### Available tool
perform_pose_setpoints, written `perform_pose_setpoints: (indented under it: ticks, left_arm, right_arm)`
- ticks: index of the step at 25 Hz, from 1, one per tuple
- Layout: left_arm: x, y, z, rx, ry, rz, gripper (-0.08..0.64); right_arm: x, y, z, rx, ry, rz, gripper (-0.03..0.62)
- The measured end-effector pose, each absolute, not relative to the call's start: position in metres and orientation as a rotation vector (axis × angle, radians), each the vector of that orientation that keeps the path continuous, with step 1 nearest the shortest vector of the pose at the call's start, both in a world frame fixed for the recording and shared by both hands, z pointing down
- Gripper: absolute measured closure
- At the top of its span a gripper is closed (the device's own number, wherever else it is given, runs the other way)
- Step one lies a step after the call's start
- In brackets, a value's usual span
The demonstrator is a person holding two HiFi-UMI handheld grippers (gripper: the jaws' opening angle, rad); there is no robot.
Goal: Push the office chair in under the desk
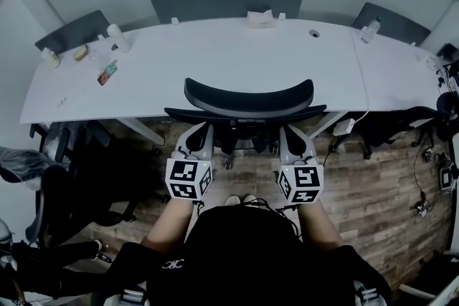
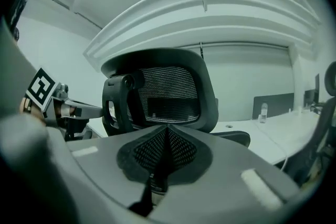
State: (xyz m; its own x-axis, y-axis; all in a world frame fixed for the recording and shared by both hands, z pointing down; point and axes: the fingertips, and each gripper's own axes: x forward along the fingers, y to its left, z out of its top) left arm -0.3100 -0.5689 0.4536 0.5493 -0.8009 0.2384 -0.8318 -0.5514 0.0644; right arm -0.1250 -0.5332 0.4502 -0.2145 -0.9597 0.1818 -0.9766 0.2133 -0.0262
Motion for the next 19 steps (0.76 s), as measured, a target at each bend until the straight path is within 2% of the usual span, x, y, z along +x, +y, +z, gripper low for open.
perform_pose_setpoints:
  ticks: [19]
  left_arm:
    - [-0.304, -0.567, 0.46, 2.655, -1.382, 0.37, 0.555]
  right_arm:
    - [-0.14, -0.535, 0.454, 1.845, -2.313, 0.203, 0.586]
